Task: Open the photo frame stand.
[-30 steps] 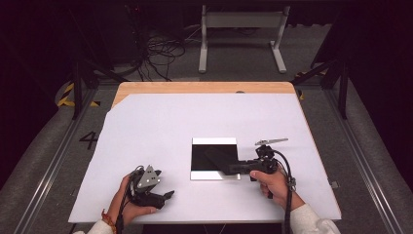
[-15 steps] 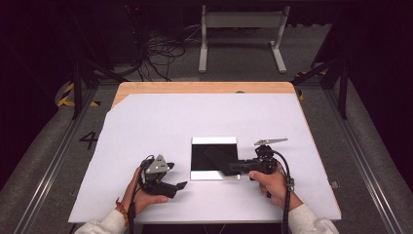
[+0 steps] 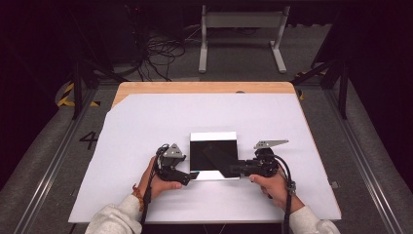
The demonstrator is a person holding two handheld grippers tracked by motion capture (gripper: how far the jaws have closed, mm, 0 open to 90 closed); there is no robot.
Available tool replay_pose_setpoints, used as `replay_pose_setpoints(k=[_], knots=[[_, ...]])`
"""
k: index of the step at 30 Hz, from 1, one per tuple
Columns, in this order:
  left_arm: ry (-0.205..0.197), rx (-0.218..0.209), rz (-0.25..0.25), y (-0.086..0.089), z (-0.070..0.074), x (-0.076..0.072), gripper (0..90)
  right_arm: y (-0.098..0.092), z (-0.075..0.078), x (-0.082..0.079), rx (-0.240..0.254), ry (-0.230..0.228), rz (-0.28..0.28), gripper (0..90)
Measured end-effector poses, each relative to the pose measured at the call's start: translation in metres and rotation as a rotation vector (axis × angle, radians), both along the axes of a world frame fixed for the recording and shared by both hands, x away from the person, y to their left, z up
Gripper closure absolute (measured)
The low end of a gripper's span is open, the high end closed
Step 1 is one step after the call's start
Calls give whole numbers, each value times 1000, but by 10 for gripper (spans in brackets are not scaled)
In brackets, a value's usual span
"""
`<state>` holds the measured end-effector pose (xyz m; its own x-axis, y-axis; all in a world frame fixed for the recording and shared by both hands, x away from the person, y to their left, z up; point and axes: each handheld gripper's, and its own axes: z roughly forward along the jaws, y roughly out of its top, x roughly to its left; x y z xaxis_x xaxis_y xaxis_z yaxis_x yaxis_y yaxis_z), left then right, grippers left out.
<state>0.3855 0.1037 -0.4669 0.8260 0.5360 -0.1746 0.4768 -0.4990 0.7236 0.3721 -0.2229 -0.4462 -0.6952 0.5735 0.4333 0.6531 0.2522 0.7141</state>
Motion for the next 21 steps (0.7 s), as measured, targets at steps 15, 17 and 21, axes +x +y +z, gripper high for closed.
replay_pose_setpoints(k=[15, 17, 21], knots=[[-1, -33, -51, -13, 5, 12, 229, 3, 7, -9, -20, -96, 40, 638], [-4, -28, -55, -14, 6, 13, 214, 3, 9, -10, -19, -109, 46, 641], [4, -50, -52, -11, 7, 17, 257, 3, 10, -11, -22, -119, 49, 643]])
